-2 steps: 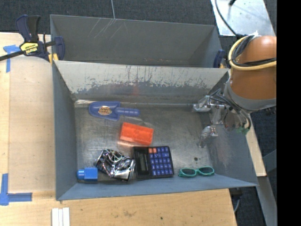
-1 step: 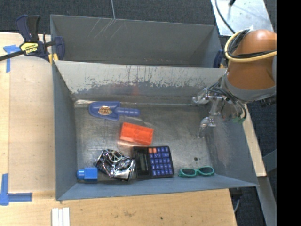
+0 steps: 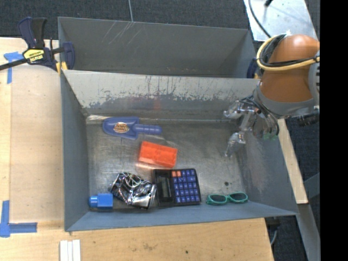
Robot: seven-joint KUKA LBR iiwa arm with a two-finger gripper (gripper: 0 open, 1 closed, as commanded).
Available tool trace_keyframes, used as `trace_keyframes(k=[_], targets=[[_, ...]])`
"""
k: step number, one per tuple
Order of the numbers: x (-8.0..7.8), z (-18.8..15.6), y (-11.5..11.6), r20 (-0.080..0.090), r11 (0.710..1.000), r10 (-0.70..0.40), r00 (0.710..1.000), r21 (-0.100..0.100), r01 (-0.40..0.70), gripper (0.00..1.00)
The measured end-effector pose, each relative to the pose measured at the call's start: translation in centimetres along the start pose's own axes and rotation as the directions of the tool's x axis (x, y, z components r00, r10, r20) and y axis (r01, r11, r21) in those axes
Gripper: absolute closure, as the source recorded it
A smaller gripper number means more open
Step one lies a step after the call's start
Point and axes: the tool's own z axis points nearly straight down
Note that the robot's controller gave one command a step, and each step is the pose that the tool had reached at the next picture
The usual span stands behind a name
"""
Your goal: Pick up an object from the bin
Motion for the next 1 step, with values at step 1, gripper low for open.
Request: trace_keyframes(k=[1], targets=[[0.00,-0.48,3.07,0.000,1.000,0.021,1.000,-0.001,-0.021,0.00]])
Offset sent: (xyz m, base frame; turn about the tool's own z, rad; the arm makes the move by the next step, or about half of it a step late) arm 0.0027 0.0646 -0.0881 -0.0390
